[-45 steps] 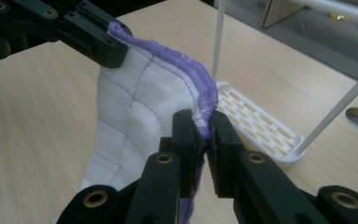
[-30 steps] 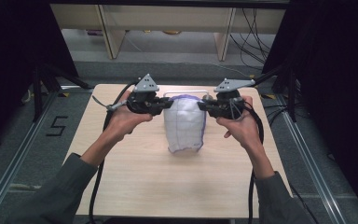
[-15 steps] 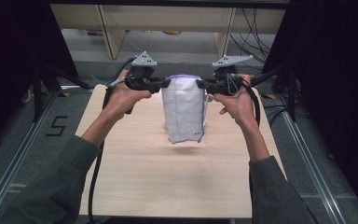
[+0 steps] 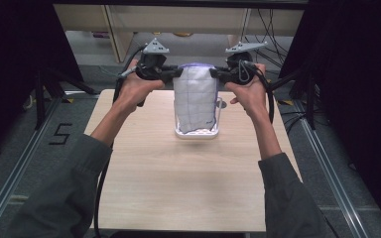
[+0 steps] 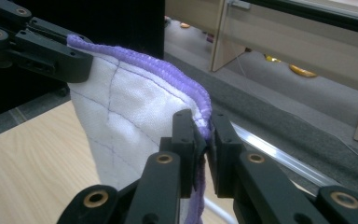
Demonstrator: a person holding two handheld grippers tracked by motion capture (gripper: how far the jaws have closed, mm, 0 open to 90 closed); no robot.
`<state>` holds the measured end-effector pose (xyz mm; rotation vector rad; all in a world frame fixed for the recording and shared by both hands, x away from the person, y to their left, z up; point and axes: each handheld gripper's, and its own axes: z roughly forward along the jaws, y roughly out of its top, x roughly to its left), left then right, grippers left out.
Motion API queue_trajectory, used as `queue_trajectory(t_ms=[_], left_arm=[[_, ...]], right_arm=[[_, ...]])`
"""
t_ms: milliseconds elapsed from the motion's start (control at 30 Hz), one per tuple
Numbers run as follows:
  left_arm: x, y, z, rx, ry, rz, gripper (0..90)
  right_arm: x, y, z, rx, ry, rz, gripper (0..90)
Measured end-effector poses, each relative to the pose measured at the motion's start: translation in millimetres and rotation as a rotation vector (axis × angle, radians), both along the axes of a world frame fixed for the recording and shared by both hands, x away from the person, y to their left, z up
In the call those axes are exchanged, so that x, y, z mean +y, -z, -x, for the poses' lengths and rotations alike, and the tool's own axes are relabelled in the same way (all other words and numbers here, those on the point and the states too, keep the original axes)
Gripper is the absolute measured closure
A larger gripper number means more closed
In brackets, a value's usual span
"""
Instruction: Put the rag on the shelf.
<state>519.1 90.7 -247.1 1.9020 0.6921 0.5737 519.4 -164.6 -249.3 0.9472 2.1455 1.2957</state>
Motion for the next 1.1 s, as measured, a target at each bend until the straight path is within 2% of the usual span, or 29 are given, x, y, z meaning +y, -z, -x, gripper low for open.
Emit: queue_trajectory(t_ms=[33,133,167,233,300,433,500,533,633,733,800,900,967,1100], left_arm=[[-1.9,-0.6,-2.5,0.0,-0.004,0.023,82.5],[-5.6,-3.7,-9.8,-0.007,-0.005,0.021,82.5],[-7.4,-3.6,-12.6,-0.008,-0.011,0.031,82.5],[-9.4,-2.1,-18.8,-0.001,-0.024,0.045,82.5],[-10.8,1.2,-28.0,0.0,-0.04,0.051,82.4],[-13.0,8.0,-45.0,0.008,-0.062,0.098,82.4],[-14.2,10.8,-54.5,0.003,-0.082,0.1,82.3],[-14.3,12.2,-58.6,0.007,-0.092,0.111,82.3],[-14.2,19.6,-70.1,0.021,-0.103,0.155,82.1],[-15.7,30.3,-78.1,0.045,-0.108,0.153,81.5],[-17.3,35.6,-82.0,0.056,-0.113,0.154,81.2],[-20.9,42.5,-86.1,0.075,-0.103,0.131,80.5],[-22.5,45.7,-87.4,0.082,-0.102,0.119,79.9],[-25.5,48.5,-90.3,0.09,-0.095,0.124,79.6]], right_arm=[[-0.3,-0.8,-1.8,-0.004,0.02,0.004,82.7],[-0.9,-3.2,-10.4,-0.002,0.034,-0.005,82.7],[-0.7,-3.9,-11.5,0.012,0.044,-0.013,82.7],[-0.9,-4.0,-18.0,0.006,0.052,-0.021,82.7],[-0.3,-2.4,-25.6,0.005,0.067,-0.018,82.6],[1.0,2.4,-40.6,0.009,0.08,-0.031,82.4],[2.0,6.3,-46.8,0.029,0.086,-0.061,82.3],[2.6,8.0,-50.7,0.019,0.088,-0.059,82.3],[3.6,10.9,-59.7,0.041,0.119,-0.074,82.2],[5.0,17.1,-69.0,0.06,0.131,-0.069,82.2],[7.1,23.0,-74.5,0.066,0.142,-0.048,82.2],[9.7,31.6,-81.3,0.082,0.156,-0.033,82.1],[10.9,39.0,-85.6,0.101,0.162,-0.034,82.0],[10.2,48.5,-88.2,0.113,0.177,-0.022,81.9]])
